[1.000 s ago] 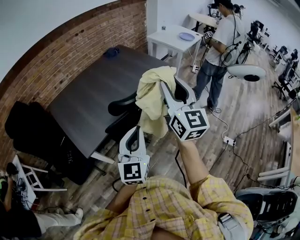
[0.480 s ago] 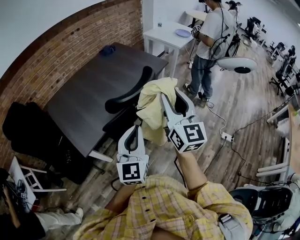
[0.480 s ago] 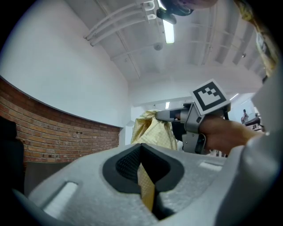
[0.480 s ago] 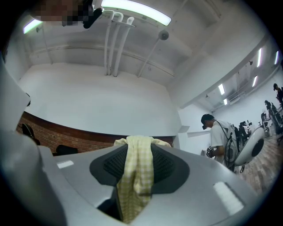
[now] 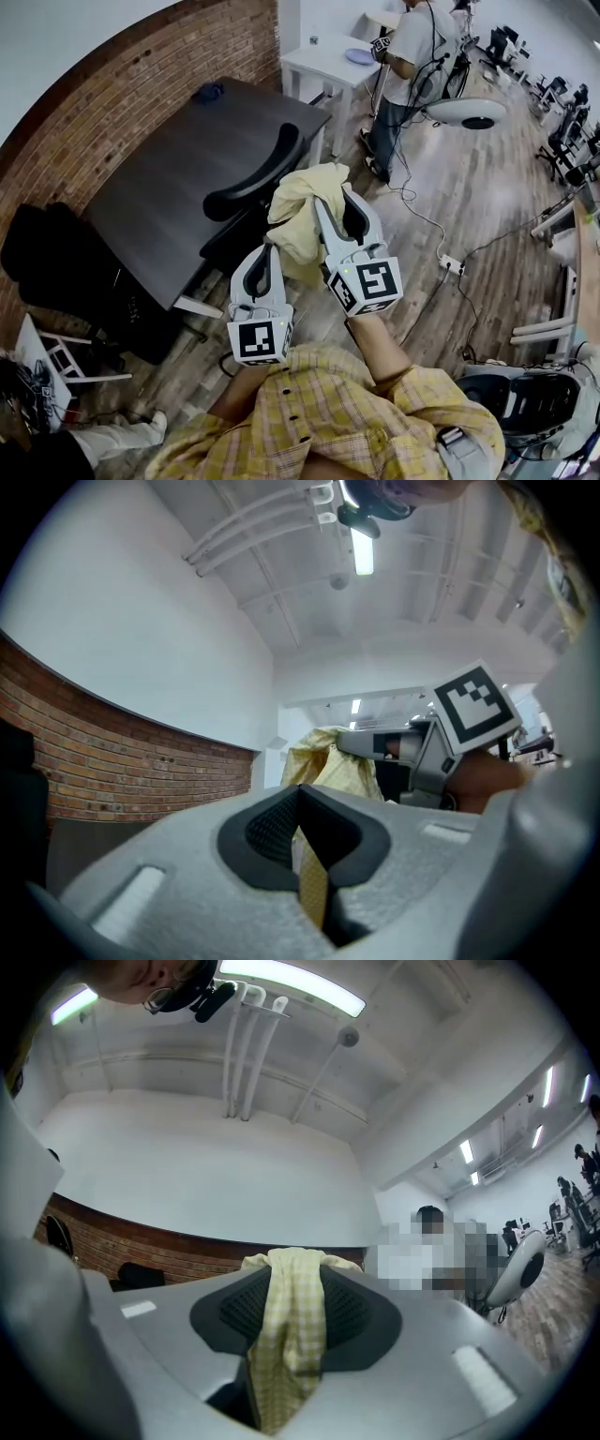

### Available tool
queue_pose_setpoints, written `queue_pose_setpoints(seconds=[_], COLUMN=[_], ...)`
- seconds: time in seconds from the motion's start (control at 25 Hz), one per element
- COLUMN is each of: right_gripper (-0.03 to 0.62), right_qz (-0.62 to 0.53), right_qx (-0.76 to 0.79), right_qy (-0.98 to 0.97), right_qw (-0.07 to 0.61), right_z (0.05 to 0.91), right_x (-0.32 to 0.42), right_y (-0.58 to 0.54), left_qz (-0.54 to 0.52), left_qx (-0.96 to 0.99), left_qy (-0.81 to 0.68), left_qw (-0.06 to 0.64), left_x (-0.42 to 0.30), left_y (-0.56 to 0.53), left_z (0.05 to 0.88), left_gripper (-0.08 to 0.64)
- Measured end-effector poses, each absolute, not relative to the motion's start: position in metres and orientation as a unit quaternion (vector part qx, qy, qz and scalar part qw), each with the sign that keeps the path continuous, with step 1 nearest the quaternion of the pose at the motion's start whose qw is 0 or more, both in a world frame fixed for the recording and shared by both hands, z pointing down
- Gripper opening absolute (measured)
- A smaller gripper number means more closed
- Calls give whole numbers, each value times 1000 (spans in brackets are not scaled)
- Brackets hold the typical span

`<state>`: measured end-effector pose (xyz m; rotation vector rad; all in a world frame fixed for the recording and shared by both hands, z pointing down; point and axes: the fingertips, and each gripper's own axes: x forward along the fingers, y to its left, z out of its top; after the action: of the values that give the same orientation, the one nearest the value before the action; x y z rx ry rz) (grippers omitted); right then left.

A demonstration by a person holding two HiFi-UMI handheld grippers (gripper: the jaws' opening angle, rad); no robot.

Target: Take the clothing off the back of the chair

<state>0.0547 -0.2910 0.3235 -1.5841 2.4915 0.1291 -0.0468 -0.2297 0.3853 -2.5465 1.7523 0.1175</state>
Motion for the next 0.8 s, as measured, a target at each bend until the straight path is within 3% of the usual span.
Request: queue_pose_setpoints(seconds=[0.8], right_gripper=[155], right_qz=[5], right_qx=[-524], right_qy=[849], right_qw=[67], right_z=[373], right_x=[33], right_y=[-269], left_qz=[40], left_qx=[-823], left_qy=[566], left_qw=[19], left_x=[-45], left_y=[-234], left_z=[390], left_gripper=[2])
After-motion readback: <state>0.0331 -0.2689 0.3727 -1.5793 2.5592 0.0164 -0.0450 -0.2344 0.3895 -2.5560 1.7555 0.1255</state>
